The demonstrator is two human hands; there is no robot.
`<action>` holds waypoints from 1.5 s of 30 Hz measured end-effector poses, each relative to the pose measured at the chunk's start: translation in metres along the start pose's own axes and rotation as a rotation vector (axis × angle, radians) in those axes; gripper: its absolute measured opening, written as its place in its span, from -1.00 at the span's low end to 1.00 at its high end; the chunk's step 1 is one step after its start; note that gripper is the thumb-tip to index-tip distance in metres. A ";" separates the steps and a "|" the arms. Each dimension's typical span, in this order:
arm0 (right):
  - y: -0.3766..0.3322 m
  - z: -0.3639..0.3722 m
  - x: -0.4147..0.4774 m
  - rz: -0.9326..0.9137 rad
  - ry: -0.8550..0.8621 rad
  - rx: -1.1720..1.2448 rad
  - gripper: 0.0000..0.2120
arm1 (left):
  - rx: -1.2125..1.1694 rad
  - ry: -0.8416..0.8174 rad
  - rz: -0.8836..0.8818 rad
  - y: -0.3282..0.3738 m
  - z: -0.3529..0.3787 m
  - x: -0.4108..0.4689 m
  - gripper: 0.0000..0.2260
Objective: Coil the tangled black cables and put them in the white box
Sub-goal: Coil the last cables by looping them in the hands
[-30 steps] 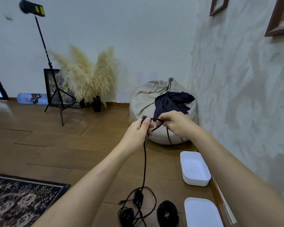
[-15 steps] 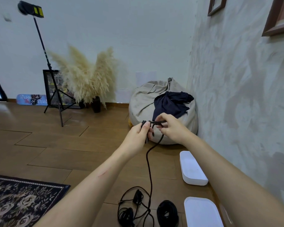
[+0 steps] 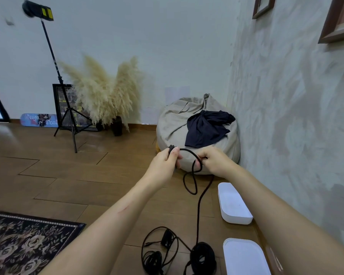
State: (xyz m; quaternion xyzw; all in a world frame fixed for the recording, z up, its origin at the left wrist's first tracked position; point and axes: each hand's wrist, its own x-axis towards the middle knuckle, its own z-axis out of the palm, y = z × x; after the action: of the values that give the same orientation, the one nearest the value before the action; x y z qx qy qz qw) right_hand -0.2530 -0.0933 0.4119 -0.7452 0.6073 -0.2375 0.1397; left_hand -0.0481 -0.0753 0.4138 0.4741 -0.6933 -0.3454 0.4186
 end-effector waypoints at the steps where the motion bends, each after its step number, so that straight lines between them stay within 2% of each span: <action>1: -0.002 0.000 -0.001 -0.016 0.013 0.000 -0.63 | 0.003 0.002 0.004 -0.001 0.000 0.000 -0.65; 6: -0.013 -0.003 -0.005 -0.059 -0.013 -0.051 -0.95 | -0.001 0.061 0.000 -0.006 -0.002 0.004 -0.66; 8: -0.020 -0.001 -0.006 -0.084 0.055 -0.077 -0.83 | 0.012 0.050 0.010 -0.008 -0.001 0.005 -0.66; 11: -0.036 -0.001 -0.007 -0.136 0.216 -0.175 -0.75 | -0.018 0.041 0.030 -0.007 0.003 0.002 -0.66; 15: -0.039 0.000 -0.011 -0.166 0.215 0.135 -0.84 | 0.001 0.043 0.044 -0.010 0.002 0.002 -0.65; 17: -0.037 -0.003 -0.014 -0.206 0.200 0.195 -0.86 | 0.032 0.011 0.048 -0.012 0.000 0.001 -0.65; 21: -0.031 -0.012 -0.011 -0.228 0.244 0.265 -0.85 | -0.058 -0.189 0.101 -0.002 -0.001 -0.007 -0.65; 24: -0.027 -0.014 -0.012 -0.224 0.270 0.342 -0.84 | -0.155 -0.274 0.122 0.005 -0.001 -0.009 -0.62; 27: -0.027 -0.008 -0.015 -0.204 0.239 0.356 -0.81 | -0.197 -0.296 0.145 0.008 -0.002 -0.012 -0.63; 31: -0.031 0.007 -0.020 -0.188 0.156 0.395 -0.74 | -0.370 -0.248 0.125 0.016 -0.006 -0.009 -0.65; 33: -0.036 0.019 -0.021 -0.094 0.079 0.291 -0.73 | -0.510 -0.246 0.052 0.018 -0.005 -0.005 -0.69; 35: -0.039 0.037 -0.016 0.000 -0.047 0.048 -0.67 | -0.621 -0.229 -0.009 0.019 -0.002 -0.005 -0.69; 37: -0.048 0.053 -0.017 0.035 -0.151 -0.032 -0.76 | -0.580 -0.156 0.007 0.017 -0.002 -0.004 -0.69; 40: -0.060 0.064 -0.023 -0.063 -0.190 0.018 -0.91 | -0.460 -0.001 0.068 0.010 -0.012 0.004 -0.74; 43: -0.069 0.058 -0.022 -0.141 -0.191 0.002 -0.88 | -0.253 0.086 0.065 0.001 -0.020 0.012 -0.71; 45: -0.071 0.052 -0.019 -0.149 -0.202 -0.022 -0.87 | -0.110 0.079 0.058 -0.010 -0.020 0.016 -0.68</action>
State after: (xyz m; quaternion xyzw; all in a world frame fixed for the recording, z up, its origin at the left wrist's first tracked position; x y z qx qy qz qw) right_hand -0.1686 -0.0629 0.3996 -0.8099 0.5356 -0.1643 0.1739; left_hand -0.0291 -0.0950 0.4173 0.4434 -0.6696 -0.3517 0.4810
